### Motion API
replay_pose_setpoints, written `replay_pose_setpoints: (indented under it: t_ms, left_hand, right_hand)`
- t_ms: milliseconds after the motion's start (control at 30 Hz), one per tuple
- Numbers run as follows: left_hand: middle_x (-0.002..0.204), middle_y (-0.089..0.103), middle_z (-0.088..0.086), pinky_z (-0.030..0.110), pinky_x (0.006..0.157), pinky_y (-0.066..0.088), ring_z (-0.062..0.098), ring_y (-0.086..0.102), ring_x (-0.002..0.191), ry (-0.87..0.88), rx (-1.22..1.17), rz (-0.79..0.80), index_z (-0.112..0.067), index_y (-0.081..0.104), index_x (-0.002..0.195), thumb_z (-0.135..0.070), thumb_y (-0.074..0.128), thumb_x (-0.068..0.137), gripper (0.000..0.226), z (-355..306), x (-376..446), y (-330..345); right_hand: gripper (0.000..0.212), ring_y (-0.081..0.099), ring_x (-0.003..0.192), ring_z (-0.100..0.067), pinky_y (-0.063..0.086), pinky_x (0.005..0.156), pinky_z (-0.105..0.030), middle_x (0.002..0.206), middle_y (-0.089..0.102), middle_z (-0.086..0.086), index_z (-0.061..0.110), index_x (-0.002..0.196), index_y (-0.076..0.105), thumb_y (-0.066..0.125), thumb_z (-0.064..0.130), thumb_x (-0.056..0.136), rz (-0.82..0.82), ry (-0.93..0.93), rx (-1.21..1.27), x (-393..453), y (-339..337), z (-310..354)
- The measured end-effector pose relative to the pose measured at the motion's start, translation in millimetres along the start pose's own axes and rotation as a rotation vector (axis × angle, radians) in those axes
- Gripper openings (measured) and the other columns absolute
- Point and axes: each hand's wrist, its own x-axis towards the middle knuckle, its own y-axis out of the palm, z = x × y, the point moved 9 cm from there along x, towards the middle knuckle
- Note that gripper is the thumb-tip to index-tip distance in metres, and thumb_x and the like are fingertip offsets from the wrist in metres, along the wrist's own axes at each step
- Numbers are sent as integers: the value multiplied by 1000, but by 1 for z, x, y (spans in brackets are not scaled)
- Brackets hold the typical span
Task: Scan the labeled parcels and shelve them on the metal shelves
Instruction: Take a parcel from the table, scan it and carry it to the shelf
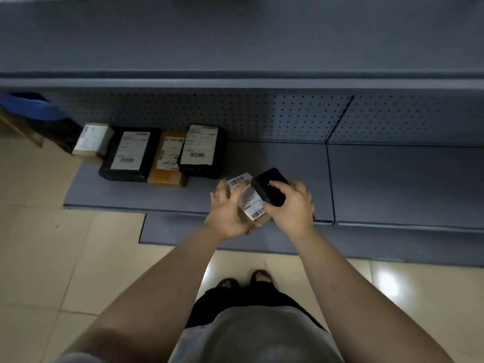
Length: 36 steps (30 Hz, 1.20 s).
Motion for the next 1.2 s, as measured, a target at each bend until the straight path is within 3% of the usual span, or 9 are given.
replay_pose_setpoints:
  t_ms: [133,300,433,533,567,700,833,1067,1200]
  left_hand:
    - [158,-17,-2,58,119,23,37,-8,151,98,29,92,-45,13,153,-48,94,56,126,22,28,17]
    - [163,-21,14,59,121,-1,38,-25,148,182,334,192,-43,13,157,-43,83,72,110,47,44,4]
    - [157,-36,18,45,121,-16,35,-40,141,332,412,138,-36,-20,152,-16,66,82,113,22,11,24]
    - [137,-59,15,44,117,-25,30,-54,128,377,640,179,-23,-53,130,-24,50,94,109,13,-10,62]
    - [134,-61,16,46,117,-24,31,-53,128,366,698,191,-19,-57,125,-30,45,98,106,16,-7,68]
    - [148,-48,19,50,120,-18,36,-36,144,387,817,168,-16,-44,138,-49,38,101,95,21,33,55]
    - [161,-28,16,47,116,-22,35,-27,148,403,782,191,-21,-7,159,-56,48,96,91,22,87,23]
    - [159,-36,8,38,107,-34,25,-42,141,465,677,246,-33,-19,155,-69,51,89,102,27,137,-1]
    - [160,-35,7,38,110,-32,24,-39,143,490,685,212,-37,-17,156,-72,50,89,101,30,151,-7]
  right_hand:
    - [57,41,124,-27,35,105,-46,135,46,1,38,128,60,76,33,74,-32,82,-3,0,13,-15]
    - [55,39,123,-27,34,107,-47,136,44,1,37,129,60,76,33,77,-86,167,21,-4,25,-22]
    - [53,40,123,-28,36,106,-52,136,45,-1,36,127,62,77,32,76,-196,208,68,-5,32,-17]
    - [51,40,123,-25,36,107,-53,135,45,0,35,126,62,76,31,77,-268,231,139,-4,37,-11]
    - [51,39,124,-25,35,107,-52,135,45,1,35,126,62,76,31,77,-281,235,155,-3,40,-9]
    - [51,41,122,-28,39,103,-54,136,45,-1,33,127,63,75,30,77,-319,224,128,9,43,-3]
    - [51,42,119,-29,41,101,-53,136,45,-1,35,127,62,74,31,77,-339,222,124,24,48,0]
    - [49,42,121,-32,42,99,-56,136,45,-3,32,125,64,75,32,77,-397,229,138,38,52,1]
    - [49,41,120,-31,40,101,-53,135,45,-3,32,125,63,74,33,77,-407,242,121,42,50,0]
